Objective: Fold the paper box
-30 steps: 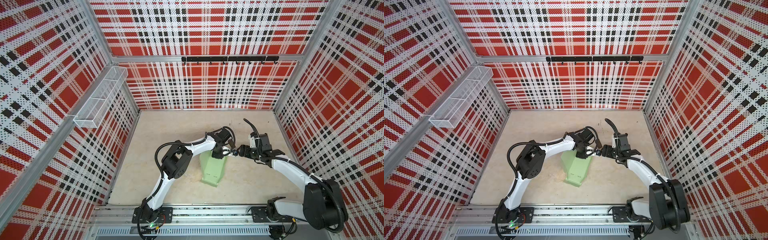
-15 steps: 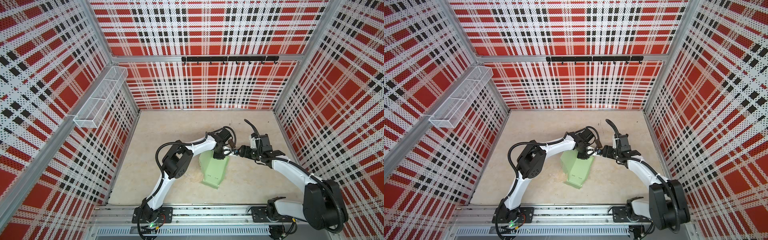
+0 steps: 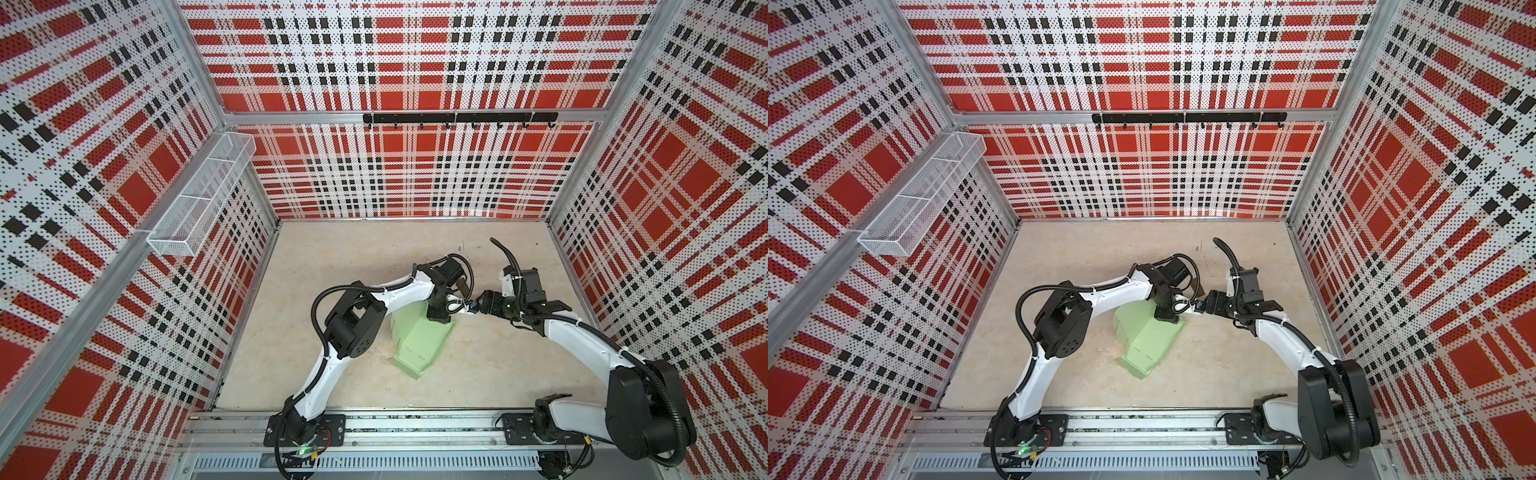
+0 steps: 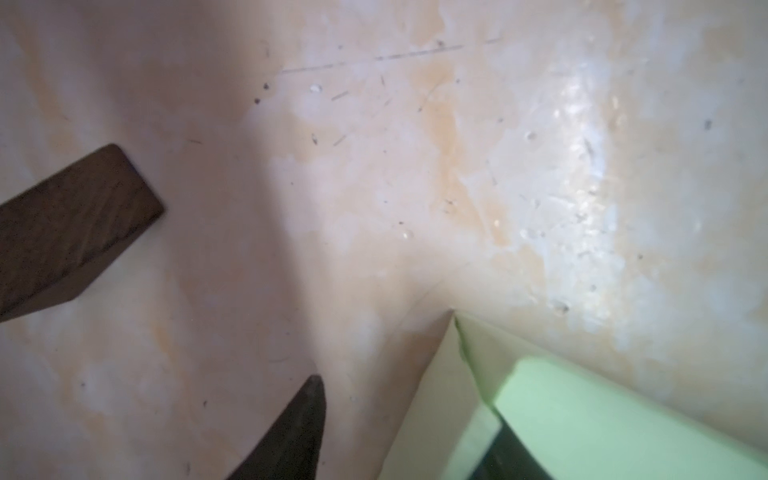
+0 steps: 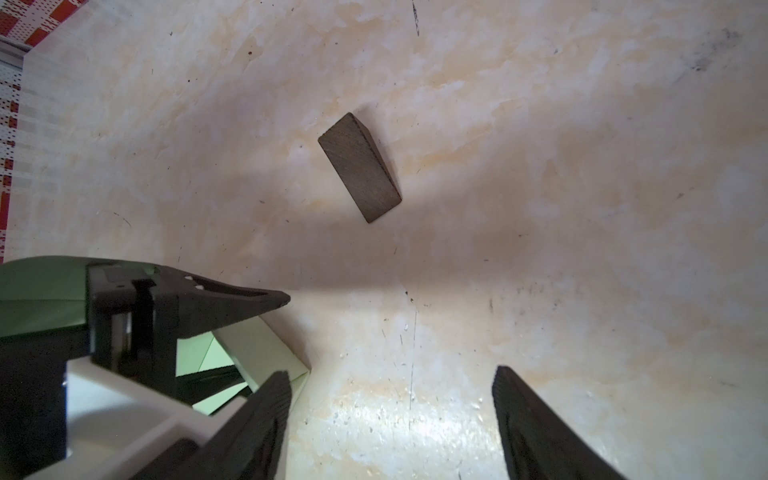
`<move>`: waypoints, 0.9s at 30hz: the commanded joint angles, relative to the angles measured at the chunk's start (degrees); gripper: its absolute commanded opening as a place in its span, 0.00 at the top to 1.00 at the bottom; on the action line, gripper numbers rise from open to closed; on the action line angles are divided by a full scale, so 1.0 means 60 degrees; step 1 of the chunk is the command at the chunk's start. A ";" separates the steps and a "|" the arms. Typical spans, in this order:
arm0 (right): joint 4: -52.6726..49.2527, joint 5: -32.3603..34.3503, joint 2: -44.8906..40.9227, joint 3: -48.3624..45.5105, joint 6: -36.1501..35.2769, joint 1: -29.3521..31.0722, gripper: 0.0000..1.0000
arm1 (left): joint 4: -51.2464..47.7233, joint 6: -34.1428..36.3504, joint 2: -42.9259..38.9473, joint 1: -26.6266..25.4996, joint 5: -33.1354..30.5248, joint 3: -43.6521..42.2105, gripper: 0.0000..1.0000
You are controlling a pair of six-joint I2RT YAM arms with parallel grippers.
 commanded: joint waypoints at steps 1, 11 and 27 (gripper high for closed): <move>0.0457 -0.0183 -0.0268 -0.0053 -0.0069 0.0001 0.20 | -0.0459 0.0084 -0.0565 -0.0211 0.0296 0.0383 0.45; 0.0587 -0.0180 -0.0439 -0.0157 -0.0166 -0.0030 0.20 | -0.1012 -0.0273 -0.1547 -0.0487 0.0482 0.0581 0.43; 0.0173 -0.0032 0.0112 0.0742 -0.1263 -0.0028 0.20 | -0.1493 -0.2959 -0.4436 -0.0518 0.0129 0.0385 0.38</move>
